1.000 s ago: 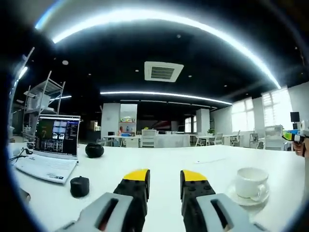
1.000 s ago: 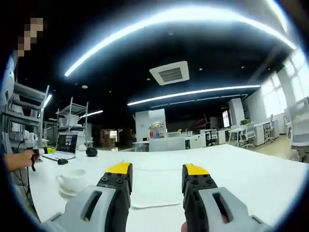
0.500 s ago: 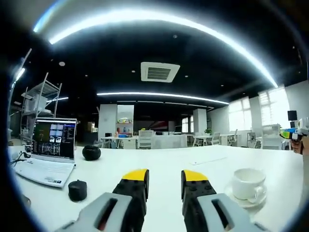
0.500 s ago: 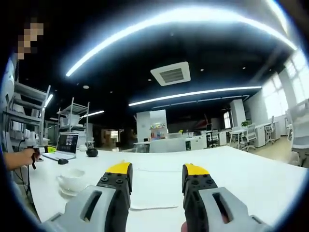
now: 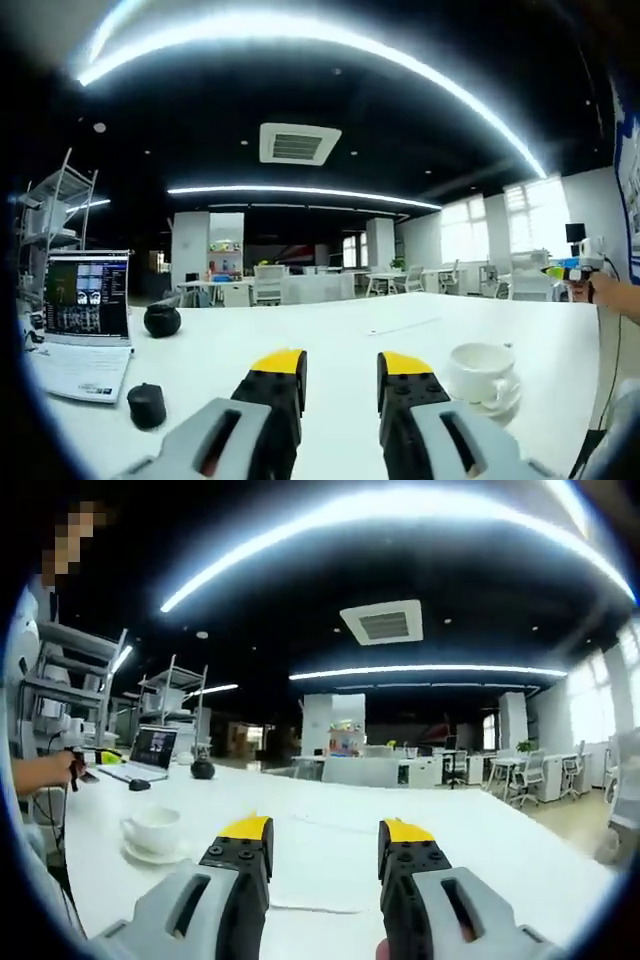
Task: Tidy tabletop coffee trays, cups and spoons，present forward
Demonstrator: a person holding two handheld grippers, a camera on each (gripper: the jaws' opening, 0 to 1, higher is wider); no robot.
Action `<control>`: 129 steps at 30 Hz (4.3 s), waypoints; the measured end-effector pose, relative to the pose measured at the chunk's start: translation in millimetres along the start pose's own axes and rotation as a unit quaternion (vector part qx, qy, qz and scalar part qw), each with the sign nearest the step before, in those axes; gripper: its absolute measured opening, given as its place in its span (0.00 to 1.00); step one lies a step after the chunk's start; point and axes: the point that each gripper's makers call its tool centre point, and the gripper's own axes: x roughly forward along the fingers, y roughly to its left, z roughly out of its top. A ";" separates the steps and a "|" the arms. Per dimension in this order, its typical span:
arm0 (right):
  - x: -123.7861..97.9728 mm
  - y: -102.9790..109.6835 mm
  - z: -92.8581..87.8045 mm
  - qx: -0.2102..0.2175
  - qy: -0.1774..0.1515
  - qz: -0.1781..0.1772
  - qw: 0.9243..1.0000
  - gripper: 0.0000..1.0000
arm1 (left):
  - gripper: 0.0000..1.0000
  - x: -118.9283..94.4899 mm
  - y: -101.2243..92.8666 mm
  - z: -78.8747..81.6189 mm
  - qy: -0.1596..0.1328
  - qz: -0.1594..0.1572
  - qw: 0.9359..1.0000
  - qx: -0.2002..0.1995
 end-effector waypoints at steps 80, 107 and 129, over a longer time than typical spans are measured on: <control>66.1 30.4 -173.0 -0.387 0.494 0.457 0.631 0.16 | 0.34 -59.8 -28.7 -16.5 0.057 -0.078 0.995 0.037; 55.6 35.4 -174.0 -0.382 0.512 0.467 0.611 0.05 | 0.34 -57.9 -28.5 -20.5 0.057 -0.078 0.995 0.033; 64.0 36.5 -145.6 -0.417 0.502 0.459 0.602 0.03 | 0.34 -54.7 -32.0 -20.0 0.055 -0.086 0.994 0.034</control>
